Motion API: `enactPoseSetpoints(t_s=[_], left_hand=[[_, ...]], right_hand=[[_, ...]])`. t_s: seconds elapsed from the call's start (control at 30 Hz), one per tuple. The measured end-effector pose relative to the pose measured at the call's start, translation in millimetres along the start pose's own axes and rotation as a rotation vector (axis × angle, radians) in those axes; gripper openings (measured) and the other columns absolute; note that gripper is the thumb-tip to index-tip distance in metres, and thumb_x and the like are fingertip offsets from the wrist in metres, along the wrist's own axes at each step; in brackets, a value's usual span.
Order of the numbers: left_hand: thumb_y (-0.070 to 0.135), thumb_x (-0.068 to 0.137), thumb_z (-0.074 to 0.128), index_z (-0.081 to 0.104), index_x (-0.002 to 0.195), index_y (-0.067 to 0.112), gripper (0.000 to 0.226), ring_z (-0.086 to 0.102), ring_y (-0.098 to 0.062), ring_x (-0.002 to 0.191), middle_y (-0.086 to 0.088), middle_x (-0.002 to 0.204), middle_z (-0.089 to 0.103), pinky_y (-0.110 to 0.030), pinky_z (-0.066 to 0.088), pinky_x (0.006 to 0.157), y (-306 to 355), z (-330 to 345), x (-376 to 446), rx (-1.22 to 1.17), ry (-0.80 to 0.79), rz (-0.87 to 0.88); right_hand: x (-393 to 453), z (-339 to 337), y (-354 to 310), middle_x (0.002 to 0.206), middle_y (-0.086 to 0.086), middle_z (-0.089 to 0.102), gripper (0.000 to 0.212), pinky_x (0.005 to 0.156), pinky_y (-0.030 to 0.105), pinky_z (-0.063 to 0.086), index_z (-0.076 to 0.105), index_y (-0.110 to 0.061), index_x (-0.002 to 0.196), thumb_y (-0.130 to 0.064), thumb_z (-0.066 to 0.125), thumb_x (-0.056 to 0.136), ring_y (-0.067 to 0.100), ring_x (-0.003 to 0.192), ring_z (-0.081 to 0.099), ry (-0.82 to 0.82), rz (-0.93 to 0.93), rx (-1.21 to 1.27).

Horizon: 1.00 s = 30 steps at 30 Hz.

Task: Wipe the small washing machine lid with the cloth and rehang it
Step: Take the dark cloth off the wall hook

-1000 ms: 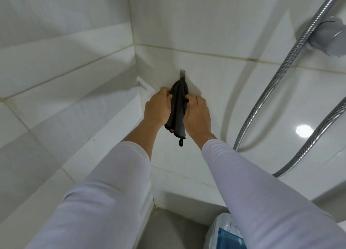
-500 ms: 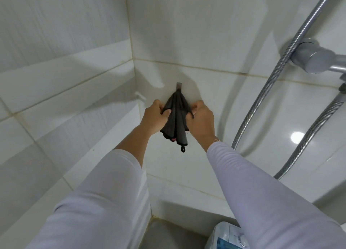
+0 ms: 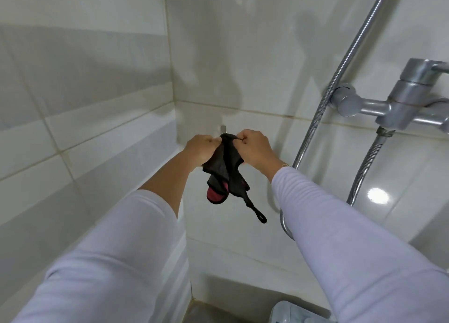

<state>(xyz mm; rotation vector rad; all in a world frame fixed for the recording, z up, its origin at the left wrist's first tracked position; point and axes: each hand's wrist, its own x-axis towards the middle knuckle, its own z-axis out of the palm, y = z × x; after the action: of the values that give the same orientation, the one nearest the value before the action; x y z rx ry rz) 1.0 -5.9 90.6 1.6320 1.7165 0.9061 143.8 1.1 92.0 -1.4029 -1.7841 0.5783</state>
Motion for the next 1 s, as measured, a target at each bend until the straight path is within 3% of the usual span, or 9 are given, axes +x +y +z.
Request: enactPoseSetpoints(t_s=[0.07,0.13,0.3,0.5,0.6,0.67,0.77,0.83,1.0], left_hand=[[0.038,0.096,0.045,0.063,0.102,0.007,0.036,0.061,-0.027,0.087,-0.011,0.094,0.064,-0.035,0.054,0.077,13.0,4.3,-11.2,-0.258,-0.082,-0.104],[0.045,0.097,0.04,0.061,0.112,0.008,0.045,0.064,-0.027,0.092,-0.012,0.103,0.066,-0.038,0.055,0.081,21.3,5.5,-21.9,-0.399,-0.123,-0.158],[0.062,0.084,0.048,0.058,0.12,0.017,0.059,0.062,-0.019,0.105,-0.003,0.112,0.064,-0.033,0.053,0.086,35.4,8.4,-49.8,-0.481,-0.36,-0.084],[0.013,0.082,0.071,0.056,0.127,0.009,0.048,0.062,-0.018,0.114,-0.008,0.122,0.066,-0.029,0.048,0.096,58.4,44.0,-71.2,-0.469,-0.49,0.022],[0.003,0.085,0.064,0.059,0.123,0.006,0.039,0.064,-0.02,0.106,-0.01,0.116,0.068,-0.028,0.05,0.091,76.6,65.8,-81.2,-0.39,-0.532,0.031],[0.004,0.086,0.06,0.062,0.119,0.006,0.033,0.065,-0.02,0.103,-0.01,0.114,0.068,-0.028,0.052,0.088,90.5,79.0,-88.0,-0.364,-0.585,0.044],[0.005,0.088,0.054,0.064,0.113,0.01,0.028,0.064,-0.021,0.099,-0.008,0.107,0.069,-0.031,0.052,0.087,111.9,98.4,-99.2,-0.375,-0.657,0.082],[0.007,0.089,0.051,0.065,0.112,0.013,0.027,0.065,-0.02,0.093,-0.006,0.1,0.07,-0.031,0.053,0.082,124.7,110.5,-106.2,-0.369,-0.707,0.11],[0.01,0.089,0.05,0.064,0.105,0.011,0.022,0.062,-0.02,0.091,-0.006,0.098,0.067,-0.032,0.053,0.08,143.1,149.5,-113.1,-0.445,-0.788,0.112]], right_hand=[[-6.0,-7.9,-7.8,0.067,0.004,0.055,0.019,0.064,0.019,0.059,0.058,0.001,0.072,-0.011,0.053,0.086,0.027,0.068,0.062,-0.048,0.053,0.149],[-15.4,-20.1,-15.3,0.072,0.007,0.058,0.022,0.067,0.033,0.061,0.058,-0.001,0.068,-0.01,0.053,0.088,0.029,0.072,0.065,-0.107,0.133,0.328],[-44.1,-64.4,-24.6,0.08,0.014,0.068,0.033,0.076,0.034,0.056,0.062,0.0,0.094,-0.013,0.031,0.091,0.027,0.072,0.068,-0.234,0.303,0.565],[-79.9,-117.0,-8.2,0.085,0.013,0.069,0.041,0.078,0.035,0.054,0.063,0.0,0.104,-0.015,0.027,0.093,0.028,0.078,0.068,-0.147,0.324,0.535],[-100.8,-147.0,14.0,0.08,0.01,0.066,0.025,0.065,0.028,0.049,0.06,-0.007,0.086,-0.014,0.036,0.092,0.019,0.064,0.06,0.025,0.346,0.511],[-117.1,-166.2,38.7,0.091,0.008,0.064,0.01,0.069,0.029,0.049,0.059,-0.014,0.085,-0.016,0.05,0.088,0.017,0.072,0.058,0.113,0.383,0.427],[-150.0,-189.8,75.7,0.12,0.0,0.061,0.026,0.097,0.039,0.042,0.065,-0.02,0.105,-0.031,0.064,0.082,0.016,0.11,0.055,-0.046,0.459,0.407],[-170.4,-201.3,94.2,0.129,-0.004,0.056,0.039,0.103,0.041,0.035,0.06,-0.022,0.118,-0.037,0.065,0.082,0.014,0.122,0.047,-0.15,0.496,0.439],[-205.6,-228.1,118.0,0.114,0.003,0.063,0.037,0.101,0.038,0.041,0.062,-0.008,0.119,-0.021,0.065,0.084,0.017,0.106,0.057,-0.143,0.505,0.433]])
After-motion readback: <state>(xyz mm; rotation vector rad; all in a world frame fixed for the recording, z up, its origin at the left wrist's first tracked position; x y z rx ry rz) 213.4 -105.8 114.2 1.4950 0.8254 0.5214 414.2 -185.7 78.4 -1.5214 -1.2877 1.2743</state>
